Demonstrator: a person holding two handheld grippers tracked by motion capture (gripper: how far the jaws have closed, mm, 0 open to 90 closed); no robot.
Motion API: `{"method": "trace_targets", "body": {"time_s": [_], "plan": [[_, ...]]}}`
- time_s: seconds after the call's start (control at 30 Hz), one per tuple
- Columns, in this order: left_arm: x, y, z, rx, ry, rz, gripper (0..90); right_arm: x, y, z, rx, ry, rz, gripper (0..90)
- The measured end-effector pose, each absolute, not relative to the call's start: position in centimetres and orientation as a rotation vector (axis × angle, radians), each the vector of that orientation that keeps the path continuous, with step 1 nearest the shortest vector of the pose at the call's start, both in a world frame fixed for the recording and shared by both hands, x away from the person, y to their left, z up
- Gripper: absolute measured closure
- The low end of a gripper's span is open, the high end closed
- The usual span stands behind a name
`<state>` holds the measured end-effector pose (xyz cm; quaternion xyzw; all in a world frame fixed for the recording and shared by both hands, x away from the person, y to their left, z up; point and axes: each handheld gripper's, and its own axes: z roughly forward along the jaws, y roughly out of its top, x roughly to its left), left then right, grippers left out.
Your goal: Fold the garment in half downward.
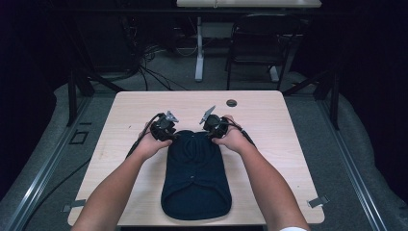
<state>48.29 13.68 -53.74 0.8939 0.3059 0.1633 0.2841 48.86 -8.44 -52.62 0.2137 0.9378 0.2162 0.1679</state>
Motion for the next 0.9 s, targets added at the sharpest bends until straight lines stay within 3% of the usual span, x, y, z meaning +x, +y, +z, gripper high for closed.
{"method": "trace_targets", "body": {"time_s": [0.33, 0.57, 0.9], "plan": [[49.2, 13.2, -55.4, 2.422, 0.907, 0.484, 54.7, 50.2, -8.0, -54.3, 0.683, 2.692, 0.528, 59.4], [49.2, 13.1, -55.9, 2.438, 0.918, 0.462, 54.4, 50.3, -7.9, -54.7, 0.705, 2.694, 0.492, 56.2], [48.6, 13.4, -56.1, 2.414, 0.889, 0.426, 71.6, 49.4, -8.1, -54.6, 0.641, 2.741, 0.497, 75.8]]}}
